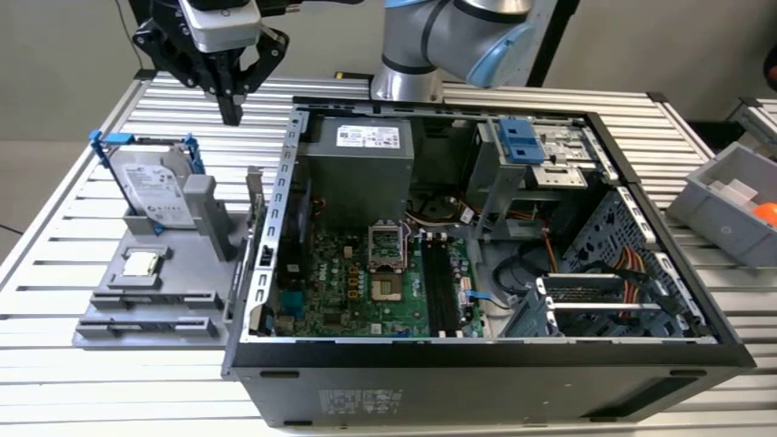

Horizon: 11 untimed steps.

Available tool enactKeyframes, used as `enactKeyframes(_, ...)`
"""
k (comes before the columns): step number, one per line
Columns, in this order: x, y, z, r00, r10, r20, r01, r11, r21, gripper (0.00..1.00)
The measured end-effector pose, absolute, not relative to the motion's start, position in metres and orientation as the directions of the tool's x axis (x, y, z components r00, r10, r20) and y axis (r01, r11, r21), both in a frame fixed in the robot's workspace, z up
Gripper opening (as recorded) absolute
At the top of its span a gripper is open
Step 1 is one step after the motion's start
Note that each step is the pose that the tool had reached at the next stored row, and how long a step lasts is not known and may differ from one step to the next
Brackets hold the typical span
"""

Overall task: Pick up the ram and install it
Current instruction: 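Reach for the ram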

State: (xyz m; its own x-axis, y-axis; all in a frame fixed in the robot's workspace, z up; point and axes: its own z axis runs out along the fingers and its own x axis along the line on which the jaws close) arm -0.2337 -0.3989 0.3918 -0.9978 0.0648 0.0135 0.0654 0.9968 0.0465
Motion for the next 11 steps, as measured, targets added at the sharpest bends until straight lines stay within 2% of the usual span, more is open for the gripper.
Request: enactKeyframes(11, -0.2415, -0.3989, 0.3918, -0.998, 0.062, 0.013, 0.062, 0.997, 0.046, 0.00)
